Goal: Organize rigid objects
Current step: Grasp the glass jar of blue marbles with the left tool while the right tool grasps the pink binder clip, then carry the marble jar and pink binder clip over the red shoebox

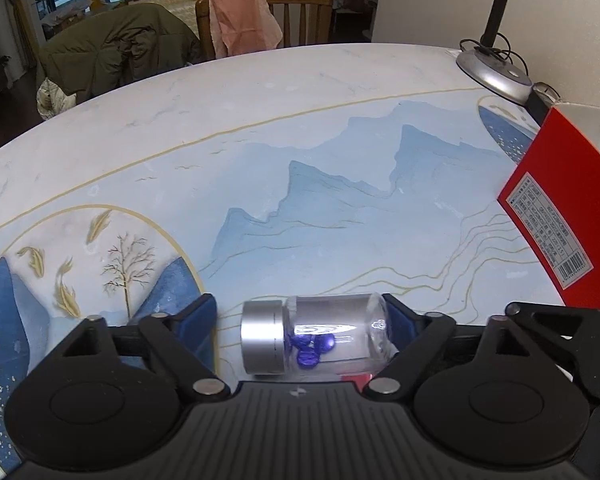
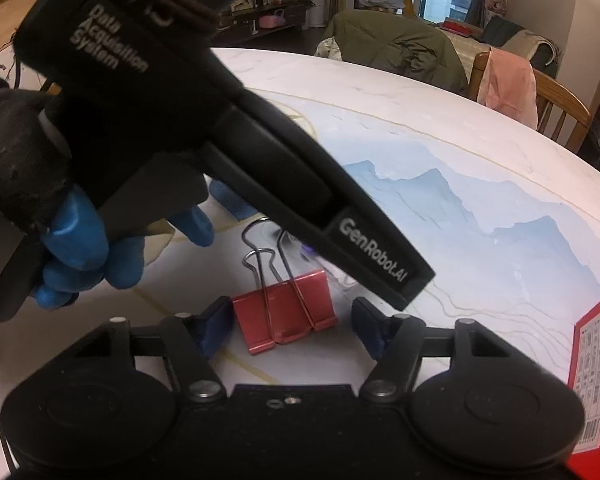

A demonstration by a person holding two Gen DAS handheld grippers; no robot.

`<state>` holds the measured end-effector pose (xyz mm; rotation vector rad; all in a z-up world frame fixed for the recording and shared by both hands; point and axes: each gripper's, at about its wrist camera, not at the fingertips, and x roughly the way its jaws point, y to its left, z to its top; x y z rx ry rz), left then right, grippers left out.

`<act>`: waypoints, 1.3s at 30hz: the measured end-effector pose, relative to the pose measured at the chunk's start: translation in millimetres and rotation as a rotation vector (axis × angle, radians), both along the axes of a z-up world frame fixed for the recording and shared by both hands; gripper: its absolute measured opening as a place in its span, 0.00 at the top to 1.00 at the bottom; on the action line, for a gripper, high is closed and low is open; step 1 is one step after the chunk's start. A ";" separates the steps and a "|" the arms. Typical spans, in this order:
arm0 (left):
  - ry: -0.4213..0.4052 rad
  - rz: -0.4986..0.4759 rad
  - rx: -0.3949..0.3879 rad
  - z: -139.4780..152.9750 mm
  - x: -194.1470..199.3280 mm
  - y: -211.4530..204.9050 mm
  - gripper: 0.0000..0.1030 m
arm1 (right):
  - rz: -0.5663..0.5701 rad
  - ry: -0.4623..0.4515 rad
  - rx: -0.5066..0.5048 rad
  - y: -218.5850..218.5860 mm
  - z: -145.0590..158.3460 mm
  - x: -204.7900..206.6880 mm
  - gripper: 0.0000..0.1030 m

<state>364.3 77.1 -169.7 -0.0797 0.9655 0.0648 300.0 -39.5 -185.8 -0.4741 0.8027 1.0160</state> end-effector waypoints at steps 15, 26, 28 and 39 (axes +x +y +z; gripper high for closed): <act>-0.043 -0.001 0.006 13.8 -5.7 -0.9 0.32 | -0.016 -0.031 -0.032 -2.4 5.8 -16.6 0.52; -0.094 -0.018 0.008 42.5 -22.7 -7.4 0.32 | -0.126 -0.018 -0.024 -22.9 23.8 -24.6 0.52; -0.108 -0.021 0.012 49.1 -27.1 -10.1 0.32 | -0.146 -0.018 -0.013 -28.0 30.5 -27.7 0.52; -0.167 -0.054 0.007 83.7 -57.0 -25.0 0.32 | -0.262 -0.005 0.081 -72.2 76.0 -34.6 0.53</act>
